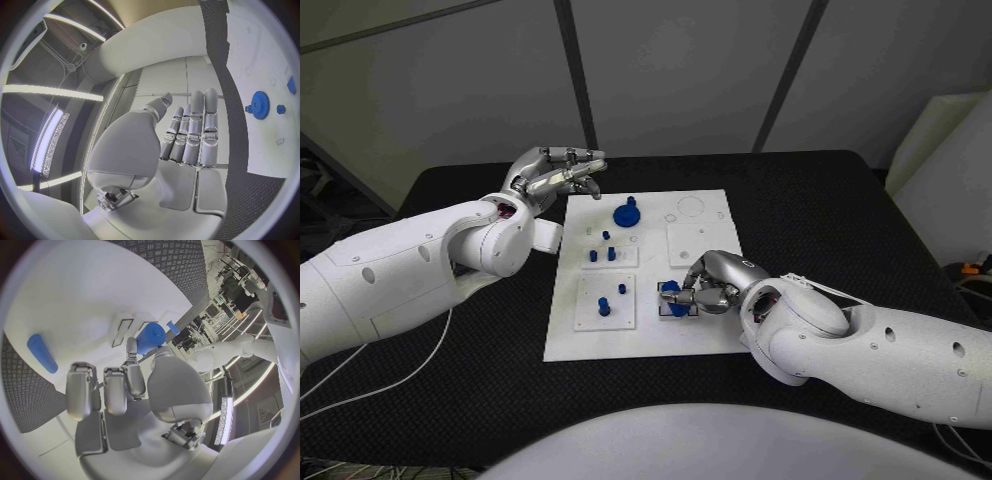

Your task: Assemble the parts on the task board

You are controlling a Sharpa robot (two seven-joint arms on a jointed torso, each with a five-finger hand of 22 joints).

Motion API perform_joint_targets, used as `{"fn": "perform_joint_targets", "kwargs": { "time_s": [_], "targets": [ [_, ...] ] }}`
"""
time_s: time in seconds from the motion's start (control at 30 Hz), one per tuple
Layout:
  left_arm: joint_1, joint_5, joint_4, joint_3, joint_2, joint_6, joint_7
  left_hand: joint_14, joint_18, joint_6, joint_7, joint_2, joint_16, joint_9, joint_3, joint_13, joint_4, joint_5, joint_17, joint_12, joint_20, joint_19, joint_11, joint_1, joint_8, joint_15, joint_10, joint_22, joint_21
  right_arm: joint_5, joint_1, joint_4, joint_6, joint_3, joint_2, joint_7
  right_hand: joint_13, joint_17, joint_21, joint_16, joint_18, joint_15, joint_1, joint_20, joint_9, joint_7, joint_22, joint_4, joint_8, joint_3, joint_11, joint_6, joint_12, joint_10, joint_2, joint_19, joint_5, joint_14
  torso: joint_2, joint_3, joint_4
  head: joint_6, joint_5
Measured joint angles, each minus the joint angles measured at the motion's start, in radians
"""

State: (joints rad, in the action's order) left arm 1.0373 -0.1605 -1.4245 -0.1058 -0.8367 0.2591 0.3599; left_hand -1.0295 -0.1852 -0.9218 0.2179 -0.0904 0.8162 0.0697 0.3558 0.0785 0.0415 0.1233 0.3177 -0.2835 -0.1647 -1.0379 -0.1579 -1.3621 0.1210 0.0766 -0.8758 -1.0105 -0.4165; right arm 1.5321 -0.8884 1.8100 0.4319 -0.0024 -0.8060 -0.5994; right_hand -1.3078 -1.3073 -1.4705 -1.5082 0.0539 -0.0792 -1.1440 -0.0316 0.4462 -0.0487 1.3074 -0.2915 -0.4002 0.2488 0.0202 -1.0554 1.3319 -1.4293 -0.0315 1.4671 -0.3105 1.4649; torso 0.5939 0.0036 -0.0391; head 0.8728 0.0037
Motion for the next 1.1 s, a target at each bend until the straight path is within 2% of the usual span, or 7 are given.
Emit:
{"fn": "perform_joint_targets", "kwargs": {
  "time_s": [0.07, 0.27, 0.4, 0.6, 0.7, 0.83, 1.1],
  "targets": [
    [0.0, 0.0, 0.0, 0.0, 0.0, -0.001, 0.0, 0.0, 0.0, 0.0, 0.0, 0.0, 0.0, 0.0, 0.0, 0.0, 0.0, 0.0, 0.0, 0.0, 0.0, 0.0, 0.0, 0.0, 0.0, 0.0, 0.0, 0.0, 0.0, 0.002, 0.0, -0.003, 0.0, 0.0, 0.001, -0.005, 0.0, 0.0, 0.0, 0.0, 0.0, 0.0, 0.015, 0.0, 0.004, 0.0, 0.0, -0.002, -0.001, 0.009, 0.0, 0.0, -0.008, 0.0, -0.003, 0.0, 0.014, 0.0, 0.0, -0.0002, 0.0, 0.0, 0.0],
    [0.0, 0.0, 0.0, 0.0, -0.001, -0.002, -0.001, 0.0, 0.0, 0.0, 0.0, 0.0, 0.0, 0.0, 0.0, 0.0, 0.0, 0.0, 0.0, 0.0, 0.0, 0.0, 0.0, 0.0, 0.0, 0.0, 0.0, 0.0, 0.0, 0.01, -0.001, -0.005, 0.004, 0.0, 0.003, -0.016, 0.0, 0.0, 0.0, 0.004, 0.0, 0.0, 0.076, 0.0, 0.02, -0.004, 0.0, -0.001, -0.003, 0.028, 0.0, 0.011, -0.025, 0.008, 0.011, 0.0, 0.093, 0.0, -0.001, -0.0002, -0.0001, 0.0, 0.002],
    [0.0, 0.0, 0.001, 0.0, -0.001, -0.003, -0.001, 0.0, 0.0, 0.0, 0.0, 0.0, 0.0, 0.0, 0.0, 0.0, 0.0, 0.0, 0.0, 0.0, 0.0, 0.0, 0.0, 0.0, 0.0, 0.0, 0.0, 0.001, 0.0, 0.016, -0.001, -0.004, 0.01, 0.0, 0.003, -0.017, 0.0, 0.0, 0.0, 0.004, 0.0, 0.0, 0.11, 0.0, 0.028, -0.004, 0.0, -0.001, -0.003, 0.028, 0.0, 0.011, -0.031, 0.008, 0.02, 0.0, 0.126, 0.0, -0.001, 0.0002, -0.0011, 0.0, 0.002],
    [0.0, 0.0, 0.001, 0.0, 0.0, -0.003, -0.002, 0.0, 0.0, 0.0, 0.0, 0.0, 0.0, 0.0, 0.0, 0.0, 0.0, 0.0, 0.0, 0.0, 0.0, 0.0, 0.0, 0.0, 0.0, 0.0, 0.0, 0.001, 0.0, 0.023, -0.001, 0.007, 0.018, 0.0, -0.003, -0.011, 0.0, 0.0, 0.0, 0.004, 0.0, 0.0, 0.126, 0.0, 0.036, -0.003, 0.0, -0.003, -0.003, 0.023, 0.0, 0.011, -0.031, 0.008, 0.016, 0.0, 0.128, 0.0, -0.001, 0.0005, -0.0016, 0.0, 0.001],
    [0.0, 0.0, 0.001, 0.0, 0.0, -0.004, -0.002, 0.0, 0.0, 0.0, 0.0, 0.0, 0.0, 0.0, 0.0, 0.0, 0.0, 0.0, 0.0, 0.0, 0.0, 0.0, 0.0, 0.0, 0.0, 0.0, 0.0, 0.001, 0.0, 0.025, 0.0, 0.014, 0.022, 0.0, -0.008, -0.006, 0.0, -0.001, 0.0, 0.004, 0.0, 0.0, 0.124, 0.0, 0.041, -0.003, 0.0, 0.004, -0.003, 0.014, 0.0, 0.011, -0.031, 0.008, 0.015, 0.0, 0.107, 0.0, -0.001, 0.0008, -0.0016, 0.0, 0.001],
    [0.0, 0.0, 0.001, 0.0, 0.0, -0.005, -0.002, 0.0, 0.0, 0.0, 0.0, 0.0, 0.0, 0.0, 0.0, 0.0, 0.0, 0.0, 0.0, 0.0, 0.0, 0.0, 0.0, 0.0, 0.0, 0.0, 0.0, 0.001, 0.0, 0.03, 0.0, 0.024, 0.026, 0.0, -0.019, 0.006, 0.0, -0.001, 0.0, 0.004, 0.0, 0.0, 0.004, 0.0, 0.053, -0.001, 0.0, 0.041, -0.003, -0.016, 0.0, 0.014, -0.031, 0.008, 0.012, 0.0, 0.065, 0.0, -0.001, 0.0008, -0.0015, 0.0, 0.001],
    [0.0, 0.0, 0.002, 0.0, -0.001, -0.006, -0.003, 0.0, 0.0, 0.0, 0.0, 0.0, 0.0, 0.0, 0.0, 0.0, 0.0, 0.0, 0.0, 0.0, 0.0, 0.0, 0.0, 0.0, 0.0, 0.0, 0.0, 0.001, 0.0, 0.04, 0.0, 0.035, 0.025, 0.0, -0.028, 0.029, 0.0, -0.001, 0.0, 0.004, 0.0, 0.0, -0.106, 0.0, 0.067, -0.001, 0.0, 0.076, -0.006, -0.024, 0.0, 0.014, -0.031, 0.007, 0.022, 0.0, 0.073, 0.0, 0.0, 0.0008, -0.0006, 0.0, 0.0]
  ]
}}
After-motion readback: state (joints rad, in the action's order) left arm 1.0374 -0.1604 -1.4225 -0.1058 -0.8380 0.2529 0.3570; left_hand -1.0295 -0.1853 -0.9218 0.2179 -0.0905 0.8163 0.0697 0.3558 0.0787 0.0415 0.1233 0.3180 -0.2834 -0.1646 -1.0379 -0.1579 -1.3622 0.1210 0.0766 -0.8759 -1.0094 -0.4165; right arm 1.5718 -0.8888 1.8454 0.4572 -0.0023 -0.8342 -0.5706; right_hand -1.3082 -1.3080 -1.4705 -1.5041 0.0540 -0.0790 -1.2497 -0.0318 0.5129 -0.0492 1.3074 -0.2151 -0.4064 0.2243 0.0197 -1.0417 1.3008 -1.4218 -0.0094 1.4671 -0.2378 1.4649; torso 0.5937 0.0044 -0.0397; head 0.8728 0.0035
